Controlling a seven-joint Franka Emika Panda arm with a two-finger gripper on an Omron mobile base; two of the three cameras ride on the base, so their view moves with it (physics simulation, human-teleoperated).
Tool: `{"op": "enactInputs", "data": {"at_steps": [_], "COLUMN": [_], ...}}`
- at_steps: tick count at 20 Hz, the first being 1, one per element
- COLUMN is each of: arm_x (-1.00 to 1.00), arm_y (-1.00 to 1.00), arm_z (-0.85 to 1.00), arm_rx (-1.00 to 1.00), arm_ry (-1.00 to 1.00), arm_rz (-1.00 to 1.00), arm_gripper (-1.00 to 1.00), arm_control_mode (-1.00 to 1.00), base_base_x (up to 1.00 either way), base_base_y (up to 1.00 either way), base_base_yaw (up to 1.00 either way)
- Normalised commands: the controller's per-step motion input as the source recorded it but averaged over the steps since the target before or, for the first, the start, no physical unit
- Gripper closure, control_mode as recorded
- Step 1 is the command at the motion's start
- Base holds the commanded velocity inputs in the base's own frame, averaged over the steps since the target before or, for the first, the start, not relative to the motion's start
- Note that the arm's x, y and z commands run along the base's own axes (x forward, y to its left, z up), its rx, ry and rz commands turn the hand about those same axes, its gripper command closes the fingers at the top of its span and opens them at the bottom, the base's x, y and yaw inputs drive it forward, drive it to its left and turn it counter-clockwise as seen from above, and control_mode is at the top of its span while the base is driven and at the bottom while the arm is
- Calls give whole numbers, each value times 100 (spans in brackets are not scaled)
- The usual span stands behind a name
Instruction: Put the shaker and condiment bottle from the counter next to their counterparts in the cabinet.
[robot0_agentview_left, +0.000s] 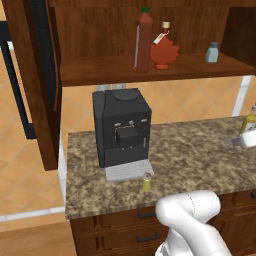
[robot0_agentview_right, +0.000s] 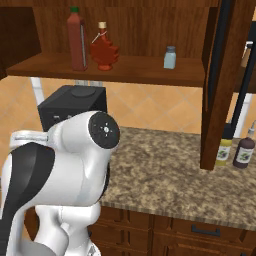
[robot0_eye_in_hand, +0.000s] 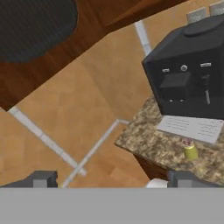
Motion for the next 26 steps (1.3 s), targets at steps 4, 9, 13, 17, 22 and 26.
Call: {"op": "enactInputs", "data": {"at_steps": [4, 9, 13, 17, 22, 26], "arm_x": [0, 0, 0, -3, -1, 14], "arm_y": [1, 0, -2, -9, 2, 26], "arm_z": [-75, -64, -43, -31, -24, -33], "arm_rx": [-9, -3, 0, 0, 1, 0], "arm_ry": [-1, -1, 0, -5, -14, -20], "arm_rz": [30, 32, 35, 34, 20, -10], "arm_gripper": [-100, -100, -100, -100, -100, -100], "arm_control_mode": [-100, -100, -100, -100, -100, -100], "base_base_x": [0, 0, 0, 0, 0, 0], "base_base_y": [0, 0, 0, 0, 0, 0], "base_base_yaw": [0, 0, 0, 0, 0, 0]}}
